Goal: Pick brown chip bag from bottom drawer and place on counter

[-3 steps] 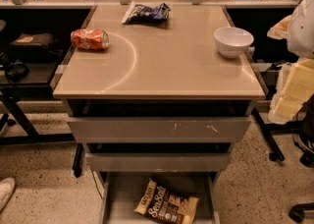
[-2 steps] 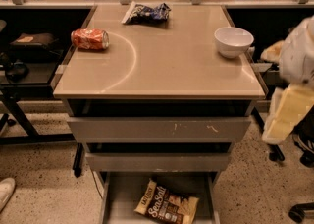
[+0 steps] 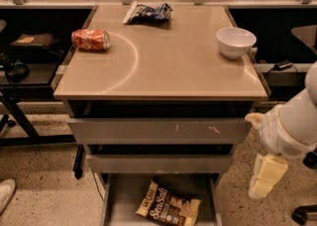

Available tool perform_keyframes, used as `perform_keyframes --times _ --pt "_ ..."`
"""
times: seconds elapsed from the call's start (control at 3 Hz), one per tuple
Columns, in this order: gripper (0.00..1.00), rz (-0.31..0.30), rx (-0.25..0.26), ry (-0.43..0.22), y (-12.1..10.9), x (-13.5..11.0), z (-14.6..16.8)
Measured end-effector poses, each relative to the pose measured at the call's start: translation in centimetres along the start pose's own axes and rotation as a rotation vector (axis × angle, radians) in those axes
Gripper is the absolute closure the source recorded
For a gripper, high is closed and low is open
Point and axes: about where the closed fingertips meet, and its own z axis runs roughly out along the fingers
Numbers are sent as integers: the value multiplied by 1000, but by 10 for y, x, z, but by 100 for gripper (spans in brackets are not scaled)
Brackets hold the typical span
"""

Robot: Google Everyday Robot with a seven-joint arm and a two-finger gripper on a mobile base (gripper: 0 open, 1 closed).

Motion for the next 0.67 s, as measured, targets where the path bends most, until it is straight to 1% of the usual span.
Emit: perform_keyframes --times 0.33,0.67 --pt "0 3 -13 5 6 3 7" --pt "0 9 -57 -23 11 4 31"
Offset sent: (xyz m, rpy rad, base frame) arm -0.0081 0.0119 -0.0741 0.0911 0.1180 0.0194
